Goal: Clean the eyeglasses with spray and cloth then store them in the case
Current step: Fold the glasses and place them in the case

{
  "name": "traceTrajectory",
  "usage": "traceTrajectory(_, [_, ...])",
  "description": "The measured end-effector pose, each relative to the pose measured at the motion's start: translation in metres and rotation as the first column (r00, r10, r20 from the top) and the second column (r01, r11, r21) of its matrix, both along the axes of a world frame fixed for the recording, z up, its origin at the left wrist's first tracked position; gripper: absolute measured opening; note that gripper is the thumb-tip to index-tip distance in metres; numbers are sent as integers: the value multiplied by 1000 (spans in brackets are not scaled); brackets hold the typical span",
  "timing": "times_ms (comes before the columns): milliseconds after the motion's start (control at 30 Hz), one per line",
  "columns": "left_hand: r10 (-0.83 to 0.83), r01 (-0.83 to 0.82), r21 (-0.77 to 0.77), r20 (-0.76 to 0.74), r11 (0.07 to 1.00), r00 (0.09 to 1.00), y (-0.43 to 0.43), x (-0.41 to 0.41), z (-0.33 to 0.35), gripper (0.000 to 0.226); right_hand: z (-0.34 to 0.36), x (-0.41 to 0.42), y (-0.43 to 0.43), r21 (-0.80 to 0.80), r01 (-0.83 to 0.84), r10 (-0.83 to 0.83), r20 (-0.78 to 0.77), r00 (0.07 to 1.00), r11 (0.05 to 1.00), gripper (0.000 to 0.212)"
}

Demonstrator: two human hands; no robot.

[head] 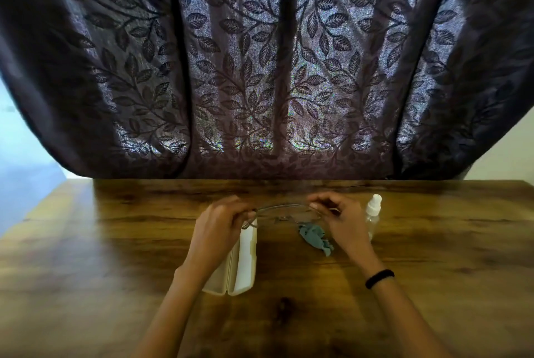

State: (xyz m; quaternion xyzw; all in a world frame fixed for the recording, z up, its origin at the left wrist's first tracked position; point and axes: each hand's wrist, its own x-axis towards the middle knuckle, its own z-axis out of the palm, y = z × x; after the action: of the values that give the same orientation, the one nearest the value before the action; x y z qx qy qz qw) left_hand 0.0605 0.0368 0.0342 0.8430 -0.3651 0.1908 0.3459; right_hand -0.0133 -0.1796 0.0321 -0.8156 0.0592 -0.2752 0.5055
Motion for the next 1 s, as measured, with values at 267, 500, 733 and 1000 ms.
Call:
traceTrajectory(267, [-98, -42, -241, -541, 970, 835, 12, 8, -1, 11, -4, -3, -5, 292, -74, 94, -56, 994, 954, 27])
traceTrajectory(500, [-299, -325, -467, -841, 822, 451, 38, 0, -15, 10, -2, 9, 12, 492, -217, 246, 6, 969, 843, 18])
traceTrajectory(733, [-400, -395, -612, -769, 685, 498, 59, -26, -29, 19, -2, 44, 41, 531, -185, 242, -39, 969, 827, 15])
traceTrajectory(1000, [111, -364, -302, -616, 881, 780, 56, -49, -50, 31, -13, 72, 55, 437, -193, 320, -239, 917, 878, 20])
